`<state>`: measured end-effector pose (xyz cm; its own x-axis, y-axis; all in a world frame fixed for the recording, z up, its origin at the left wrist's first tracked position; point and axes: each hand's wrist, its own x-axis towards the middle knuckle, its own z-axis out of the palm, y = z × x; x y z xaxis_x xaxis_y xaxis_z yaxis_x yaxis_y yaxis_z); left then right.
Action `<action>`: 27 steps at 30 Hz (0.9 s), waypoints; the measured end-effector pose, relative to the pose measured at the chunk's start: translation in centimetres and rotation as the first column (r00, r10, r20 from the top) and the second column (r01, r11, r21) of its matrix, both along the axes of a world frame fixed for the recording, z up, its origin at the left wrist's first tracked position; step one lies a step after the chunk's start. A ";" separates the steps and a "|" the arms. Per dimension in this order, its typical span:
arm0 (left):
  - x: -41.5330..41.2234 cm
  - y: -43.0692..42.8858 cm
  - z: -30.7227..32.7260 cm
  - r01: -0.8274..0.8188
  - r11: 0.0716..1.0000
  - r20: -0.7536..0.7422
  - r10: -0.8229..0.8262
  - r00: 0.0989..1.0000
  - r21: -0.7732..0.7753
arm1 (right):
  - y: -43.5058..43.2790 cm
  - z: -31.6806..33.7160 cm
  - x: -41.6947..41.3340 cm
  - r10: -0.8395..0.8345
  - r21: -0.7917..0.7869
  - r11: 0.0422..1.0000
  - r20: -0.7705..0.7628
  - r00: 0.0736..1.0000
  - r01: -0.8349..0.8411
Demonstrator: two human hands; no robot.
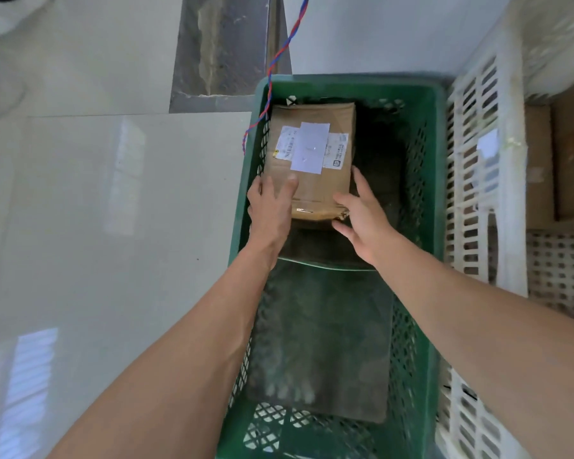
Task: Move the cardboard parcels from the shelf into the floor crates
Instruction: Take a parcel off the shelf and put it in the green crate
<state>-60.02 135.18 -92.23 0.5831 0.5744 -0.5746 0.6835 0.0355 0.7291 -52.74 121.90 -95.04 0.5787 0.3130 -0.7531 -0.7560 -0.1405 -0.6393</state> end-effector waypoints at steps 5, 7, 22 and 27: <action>-0.5 -1.0 -1.0 0.158 0.975 -0.049 -0.152 0.987 0.157 | 1.0 -0.6 0.1 -0.051 0.023 0.998 0.007 0.999 0.051; -0.4 -1.2 -1.7 0.207 0.956 -0.078 -0.195 0.978 0.206 | 1.2 -1.0 0.2 -0.065 0.028 0.998 0.004 0.998 0.065; -0.5 -1.4 5.9 0.041 0.998 -0.015 -0.040 0.999 0.045 | -1.0 5.6 -0.1 0.073 -0.048 0.997 0.153 0.986 -0.066; -0.8 -2.7 18.4 -0.032 0.995 0.116 0.043 0.992 -0.099 | -5.1 18.7 -0.6 -0.017 0.082 0.997 0.253 0.967 -0.004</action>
<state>-60.80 132.47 -73.86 0.6290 0.5423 -0.5570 0.5900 0.1336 0.7963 -53.29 116.75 -76.38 0.7494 0.3626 -0.5539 -0.5687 -0.0758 -0.8190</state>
